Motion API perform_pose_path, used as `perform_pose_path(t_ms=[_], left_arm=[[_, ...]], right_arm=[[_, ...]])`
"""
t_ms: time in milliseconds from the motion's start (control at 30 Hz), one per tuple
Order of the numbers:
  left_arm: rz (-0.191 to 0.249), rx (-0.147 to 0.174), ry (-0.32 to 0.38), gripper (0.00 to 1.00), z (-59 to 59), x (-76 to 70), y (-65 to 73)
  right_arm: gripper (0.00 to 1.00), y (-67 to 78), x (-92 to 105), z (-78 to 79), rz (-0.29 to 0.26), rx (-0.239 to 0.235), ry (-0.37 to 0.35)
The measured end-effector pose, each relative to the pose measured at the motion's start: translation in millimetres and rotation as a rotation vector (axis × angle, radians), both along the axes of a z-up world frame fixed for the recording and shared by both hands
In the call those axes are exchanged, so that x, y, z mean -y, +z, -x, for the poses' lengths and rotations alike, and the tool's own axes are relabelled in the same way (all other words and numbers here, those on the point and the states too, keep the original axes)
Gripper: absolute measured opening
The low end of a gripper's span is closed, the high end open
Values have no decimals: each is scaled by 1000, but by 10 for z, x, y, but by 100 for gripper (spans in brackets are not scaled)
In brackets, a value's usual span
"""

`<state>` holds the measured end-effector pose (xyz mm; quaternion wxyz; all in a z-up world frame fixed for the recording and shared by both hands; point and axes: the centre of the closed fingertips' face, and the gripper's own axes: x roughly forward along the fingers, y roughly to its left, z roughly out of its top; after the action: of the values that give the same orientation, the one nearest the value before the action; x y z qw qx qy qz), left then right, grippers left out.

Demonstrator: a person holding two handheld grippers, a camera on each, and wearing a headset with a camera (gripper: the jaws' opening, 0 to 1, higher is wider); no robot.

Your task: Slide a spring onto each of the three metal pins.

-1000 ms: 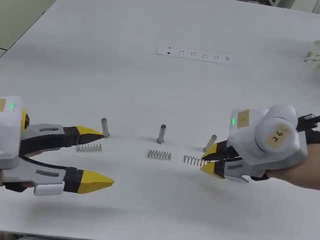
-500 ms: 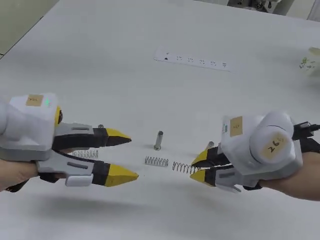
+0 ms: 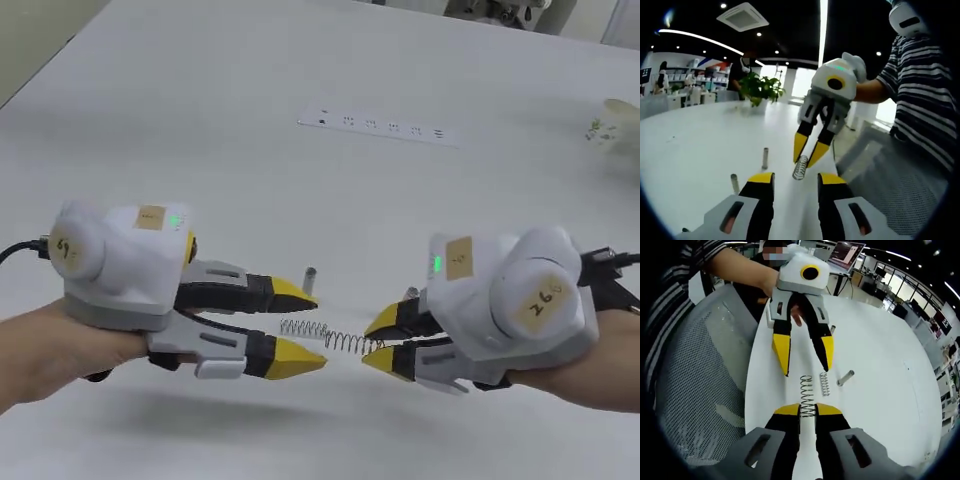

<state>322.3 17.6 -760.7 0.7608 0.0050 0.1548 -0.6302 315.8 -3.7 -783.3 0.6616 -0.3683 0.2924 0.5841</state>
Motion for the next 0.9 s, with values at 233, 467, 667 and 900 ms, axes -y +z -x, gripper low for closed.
perform_pose_path(t_ms=[233, 467, 667, 900], left_arm=[[1, 12, -18, 19, -1, 91, -12], [-1, 16, -27, 12, 8, 141, -25], [15, 18, -30, 8, 6, 185, 6], [8, 26, -49, 4, 25, 200, 0]], right_arm=[[8, 24, -31, 15, -8, 4, 12], [8, 64, -42, 1, -15, 14, 17], [8, 77, -51, 3, -27, 8, 10], [8, 107, -59, -6, -37, 9, 9]])
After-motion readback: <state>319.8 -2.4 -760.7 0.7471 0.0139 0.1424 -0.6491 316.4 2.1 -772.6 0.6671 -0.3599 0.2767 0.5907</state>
